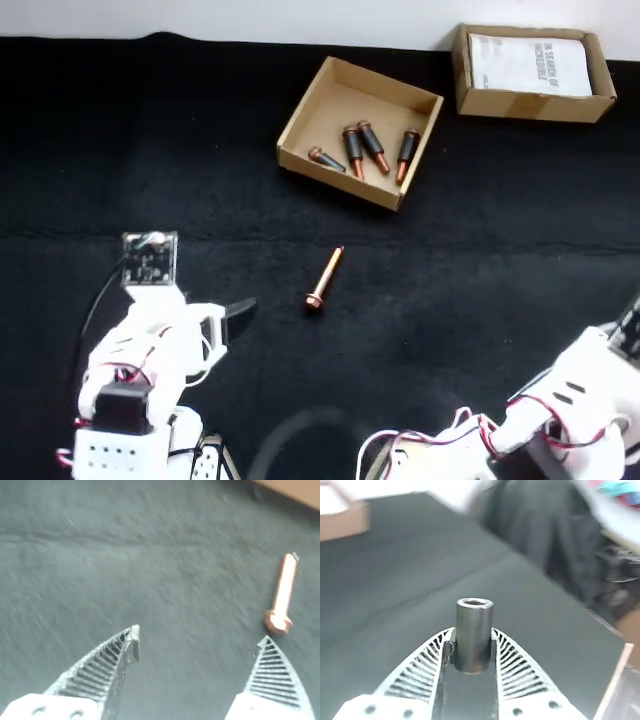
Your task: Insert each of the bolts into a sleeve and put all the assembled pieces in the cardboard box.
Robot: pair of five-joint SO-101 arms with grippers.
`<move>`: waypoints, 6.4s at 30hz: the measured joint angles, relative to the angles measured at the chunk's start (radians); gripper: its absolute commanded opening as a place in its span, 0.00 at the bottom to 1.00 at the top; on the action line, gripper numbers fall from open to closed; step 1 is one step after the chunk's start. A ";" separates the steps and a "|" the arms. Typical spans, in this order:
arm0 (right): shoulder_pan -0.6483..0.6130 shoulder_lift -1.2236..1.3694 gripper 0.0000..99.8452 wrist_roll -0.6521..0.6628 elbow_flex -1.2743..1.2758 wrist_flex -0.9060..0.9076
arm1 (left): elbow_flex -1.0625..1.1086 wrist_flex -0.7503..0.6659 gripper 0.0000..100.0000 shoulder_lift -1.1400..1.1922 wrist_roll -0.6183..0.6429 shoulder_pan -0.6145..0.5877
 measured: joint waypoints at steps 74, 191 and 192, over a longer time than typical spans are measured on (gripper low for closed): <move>0.399 -0.190 0.01 0.160 0.399 -0.178 | -1.962 0.035 0.01 2.377 0.439 0.097; -1.088 -0.192 0.01 -0.160 0.720 -0.747 | -2.720 0.569 0.01 1.801 -0.158 0.129; -1.088 -0.192 0.01 -0.160 0.720 -0.781 | -2.650 0.569 0.01 1.740 -0.160 0.129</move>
